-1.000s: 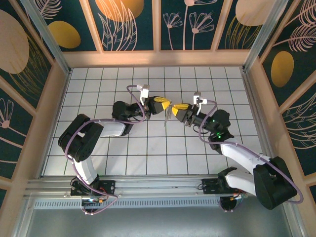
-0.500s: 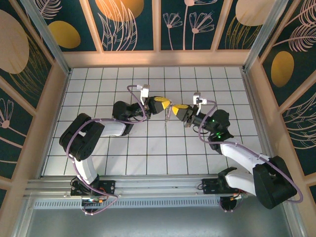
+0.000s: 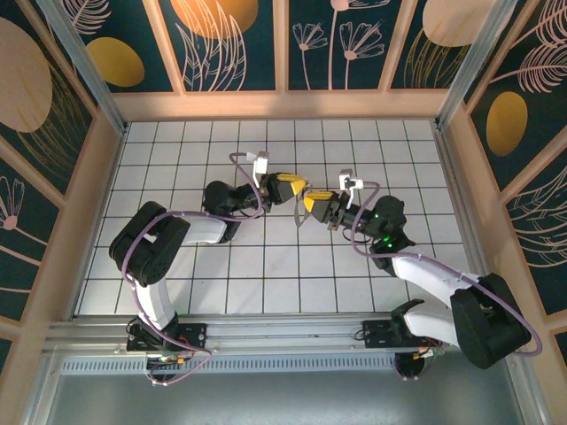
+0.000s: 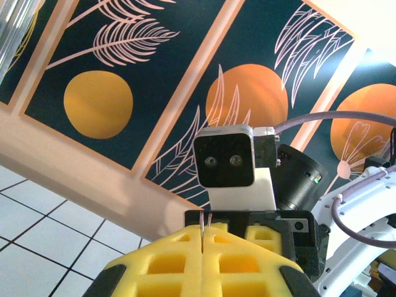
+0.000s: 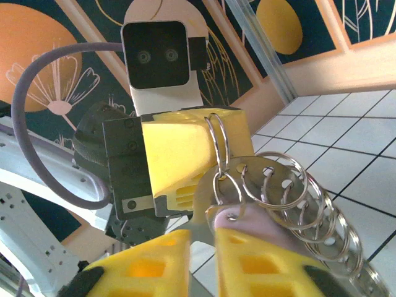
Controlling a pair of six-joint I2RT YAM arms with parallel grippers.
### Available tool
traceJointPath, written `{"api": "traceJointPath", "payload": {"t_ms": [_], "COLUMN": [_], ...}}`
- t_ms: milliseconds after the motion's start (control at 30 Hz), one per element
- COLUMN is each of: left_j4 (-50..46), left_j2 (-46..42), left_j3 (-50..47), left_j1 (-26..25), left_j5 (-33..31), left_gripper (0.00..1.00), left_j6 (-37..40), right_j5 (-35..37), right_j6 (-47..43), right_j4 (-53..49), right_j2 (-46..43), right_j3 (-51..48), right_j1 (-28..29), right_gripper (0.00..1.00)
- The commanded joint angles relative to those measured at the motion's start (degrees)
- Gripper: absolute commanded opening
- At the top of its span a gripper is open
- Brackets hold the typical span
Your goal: Put the keys on the keyring
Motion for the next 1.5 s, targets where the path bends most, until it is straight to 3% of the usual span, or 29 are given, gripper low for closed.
{"api": "traceJointPath", "payload": {"t_ms": [0, 67, 167, 433, 900, 1300, 1467], "left_j4": [10.83, 10.73, 9.96, 7.54, 3.81, 3.81, 3.79], "left_j2": [0.19, 0.15, 0.10, -0.70, -1.21, -0.64, -0.69], "left_j3": [1.56, 1.48, 1.44, 0.87, -0.06, 0.19, 0.15], "left_j1": [-0.01, 0.00, -0.01, -0.01, -0.01, -0.01, -0.01], "left_j5": [-1.20, -1.63, -2.57, -6.06, -8.89, -8.51, -8.54], "left_gripper": [0.00, 0.00, 0.00, 0.00, 0.00, 0.00, 0.00], "left_j6": [-1.02, -1.25, -1.80, -3.79, -6.48, -7.35, -7.35], "right_j5": [1.89, 2.71, 4.15, 7.95, 5.00, 4.24, 4.24], "right_j6": [-2.48, -2.43, -1.98, 2.05, 8.97, 8.72, 8.66], "right_j4": [-2.75, -4.09, -5.27, -1.99, 11.89, 13.80, 14.36], "right_j2": [-4.76, -7.29, -10.32, -8.50, 1.97, 7.26, 8.61], "right_j3": [-0.08, -0.98, -1.49, 0.60, 3.96, 7.34, 7.57], "right_j1": [-1.36, -2.69, -3.89, -4.54, -4.29, -1.41, -0.68], "right_gripper": [0.46, 0.58, 0.69, 0.76, 0.59, 0.47, 0.38]}}
